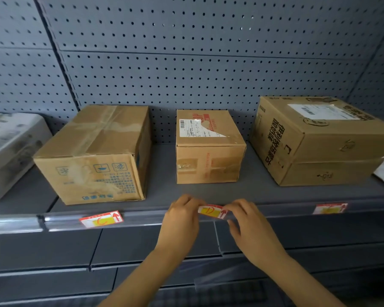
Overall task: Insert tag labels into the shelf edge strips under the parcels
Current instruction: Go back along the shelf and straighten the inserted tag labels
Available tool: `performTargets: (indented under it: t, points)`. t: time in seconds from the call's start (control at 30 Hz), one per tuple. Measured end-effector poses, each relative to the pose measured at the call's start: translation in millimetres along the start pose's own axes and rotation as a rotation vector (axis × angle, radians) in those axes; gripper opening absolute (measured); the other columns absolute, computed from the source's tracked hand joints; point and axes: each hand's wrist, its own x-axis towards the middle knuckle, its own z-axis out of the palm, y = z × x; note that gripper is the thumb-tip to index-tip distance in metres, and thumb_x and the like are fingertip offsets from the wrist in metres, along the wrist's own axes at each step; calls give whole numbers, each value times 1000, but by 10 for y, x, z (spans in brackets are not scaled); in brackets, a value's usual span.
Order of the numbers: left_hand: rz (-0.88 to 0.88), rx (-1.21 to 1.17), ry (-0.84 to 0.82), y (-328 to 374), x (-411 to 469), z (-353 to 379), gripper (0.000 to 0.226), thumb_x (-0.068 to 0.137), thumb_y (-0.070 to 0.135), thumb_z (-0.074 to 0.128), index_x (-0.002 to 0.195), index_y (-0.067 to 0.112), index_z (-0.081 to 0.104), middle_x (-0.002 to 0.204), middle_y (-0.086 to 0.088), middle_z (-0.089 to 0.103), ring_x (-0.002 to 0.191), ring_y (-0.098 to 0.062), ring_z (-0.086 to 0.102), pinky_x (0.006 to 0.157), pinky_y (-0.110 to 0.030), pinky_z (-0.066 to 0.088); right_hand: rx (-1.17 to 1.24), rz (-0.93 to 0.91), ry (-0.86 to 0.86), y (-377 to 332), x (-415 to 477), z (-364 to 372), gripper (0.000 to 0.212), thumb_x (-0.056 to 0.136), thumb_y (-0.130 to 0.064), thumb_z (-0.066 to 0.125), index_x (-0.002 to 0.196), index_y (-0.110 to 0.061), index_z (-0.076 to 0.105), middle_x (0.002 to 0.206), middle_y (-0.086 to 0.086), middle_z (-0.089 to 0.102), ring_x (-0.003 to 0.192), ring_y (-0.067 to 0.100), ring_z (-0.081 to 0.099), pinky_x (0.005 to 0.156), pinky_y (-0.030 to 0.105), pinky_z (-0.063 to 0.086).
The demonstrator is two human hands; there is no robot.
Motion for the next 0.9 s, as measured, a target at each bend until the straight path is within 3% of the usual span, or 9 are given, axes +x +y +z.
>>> performTargets:
  t: [0.27,0.43,0.53,0.73,0.9]
  points:
    - [14,35,-26,-22,92,-31,26,72,-7,72,83,16,73,78,-3,67,61,-22,64,47,-27,48,-20,-13,26,38,100,1,13,81,-13,67,92,-18,64,90,-1,60,82,17,56,61,29,49]
    - [30,53,-53,-17,90,-30,20,72,-5,75,80,13,71,84,-6,61,52,-21,59,41,-11,28,-56,-16,40,47,212,25,13,78,-10,70,75,-18,60,78,-2,57,70,17,53,56,29,44]
    - [82,179,-57,-37,55,-15,25,64,-8,80,75,12,68,75,-6,59,46,-22,55,39,-17,29,-137,-69,8,53,237,41,23,70,-4,74,74,-19,57,76,-2,54,67,17,50,55,29,43]
    - [147,288,-56,-116,-81,78,35,49,-7,86,72,11,68,71,-7,60,54,-24,56,47,-25,44,-247,-146,-31,43,271,55,32,58,1,76,73,-19,56,75,-3,52,67,17,49,56,27,39]
    - [102,297,-42,-83,-36,91,32,51,-5,85,68,13,66,67,-5,59,52,-23,56,48,-25,42,-182,-134,-8,74,208,113,24,66,-1,75,77,-16,60,78,0,55,69,18,51,54,28,44]
